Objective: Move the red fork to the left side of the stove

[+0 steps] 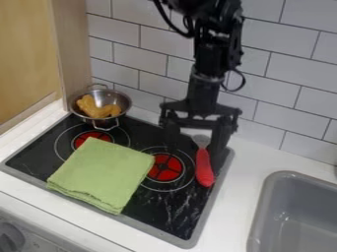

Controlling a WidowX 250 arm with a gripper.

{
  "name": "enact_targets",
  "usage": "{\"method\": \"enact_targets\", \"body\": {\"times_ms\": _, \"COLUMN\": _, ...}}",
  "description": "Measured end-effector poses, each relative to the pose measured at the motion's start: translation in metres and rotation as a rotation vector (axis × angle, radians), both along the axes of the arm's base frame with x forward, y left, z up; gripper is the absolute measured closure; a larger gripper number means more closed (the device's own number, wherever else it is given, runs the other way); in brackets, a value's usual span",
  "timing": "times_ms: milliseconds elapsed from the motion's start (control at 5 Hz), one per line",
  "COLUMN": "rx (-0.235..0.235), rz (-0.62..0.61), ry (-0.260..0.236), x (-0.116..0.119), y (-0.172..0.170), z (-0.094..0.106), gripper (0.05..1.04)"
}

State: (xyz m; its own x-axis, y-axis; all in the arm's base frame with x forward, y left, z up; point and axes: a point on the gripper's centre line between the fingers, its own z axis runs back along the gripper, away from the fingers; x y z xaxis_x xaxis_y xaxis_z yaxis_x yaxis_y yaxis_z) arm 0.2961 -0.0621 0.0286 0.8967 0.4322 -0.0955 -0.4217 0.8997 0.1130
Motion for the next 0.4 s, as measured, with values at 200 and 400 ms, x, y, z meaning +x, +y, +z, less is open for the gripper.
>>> {"method": "enact_targets", "body": {"times_ms": 200, "rx": 0.009, "rz": 0.011, "ry": 0.013, "x": 0.0051, "y": -0.0005, "z": -0.0084, "gripper": 0.084}}
{"method": "enact_targets", "body": {"times_ms": 400, "rx": 0.004, "rz": 0.021, "ry": 0.013, "x": 0.0066, "y": -0.0018, "z": -0.0167, "gripper": 0.084}}
